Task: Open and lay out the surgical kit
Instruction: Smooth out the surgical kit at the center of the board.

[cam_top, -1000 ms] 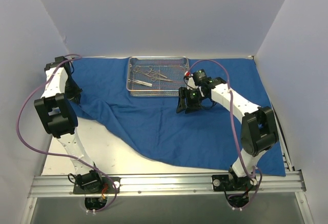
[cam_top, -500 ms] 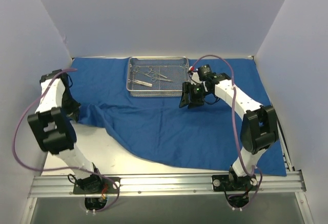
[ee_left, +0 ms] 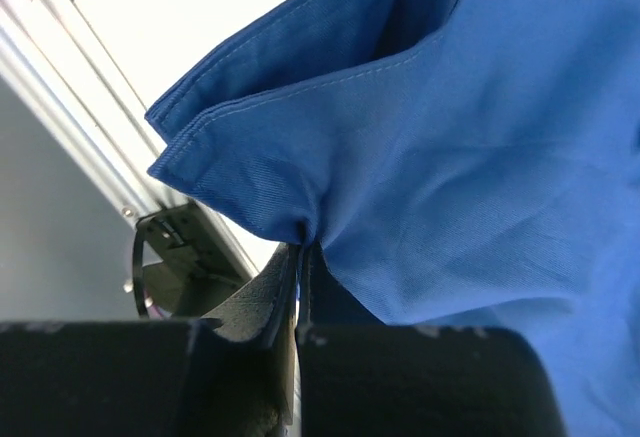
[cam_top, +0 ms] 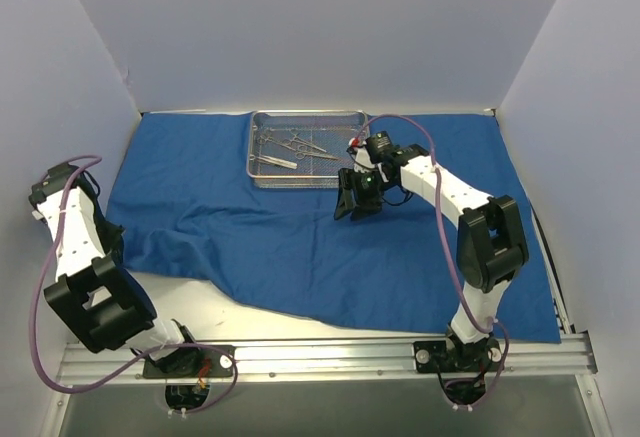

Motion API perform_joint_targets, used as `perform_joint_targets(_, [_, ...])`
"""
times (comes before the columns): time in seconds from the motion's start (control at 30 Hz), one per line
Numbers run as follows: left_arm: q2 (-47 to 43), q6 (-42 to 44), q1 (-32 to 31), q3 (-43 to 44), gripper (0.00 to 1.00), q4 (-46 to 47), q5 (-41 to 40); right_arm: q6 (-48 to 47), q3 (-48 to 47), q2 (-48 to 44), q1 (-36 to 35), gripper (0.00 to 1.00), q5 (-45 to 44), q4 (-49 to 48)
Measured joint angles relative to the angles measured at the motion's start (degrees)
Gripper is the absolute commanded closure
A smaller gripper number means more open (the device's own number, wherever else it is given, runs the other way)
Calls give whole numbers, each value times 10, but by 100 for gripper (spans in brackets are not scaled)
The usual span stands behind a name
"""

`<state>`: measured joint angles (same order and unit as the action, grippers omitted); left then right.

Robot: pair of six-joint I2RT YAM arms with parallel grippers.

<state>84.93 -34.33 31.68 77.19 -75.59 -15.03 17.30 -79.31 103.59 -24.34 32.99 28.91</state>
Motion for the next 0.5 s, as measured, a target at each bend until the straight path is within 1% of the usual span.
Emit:
perform_joint_targets(0.13, [-12, -5, 9, -28, 98, -3, -11, 2, 0, 3, -13, 49, 3, 0])
perform_joint_targets(0.27, [-36, -16, 11, -50, 95, -3, -12, 2, 0, 3, -19, 49, 5, 0])
perform_joint_targets(0.37, [-57, -26, 11, -76, 79, -5, -19, 2, 0, 3, -19, 49, 5, 0])
perform_joint_targets(0.4, [-61, -28, 12, -82, 77, -5, -22, 2, 0, 3, -19, 49, 5, 0])
perform_joint_targets(0.5, [-68, -37, 19, -93, 73, -9, -27, 3, 0, 3, -19, 49, 5, 0])
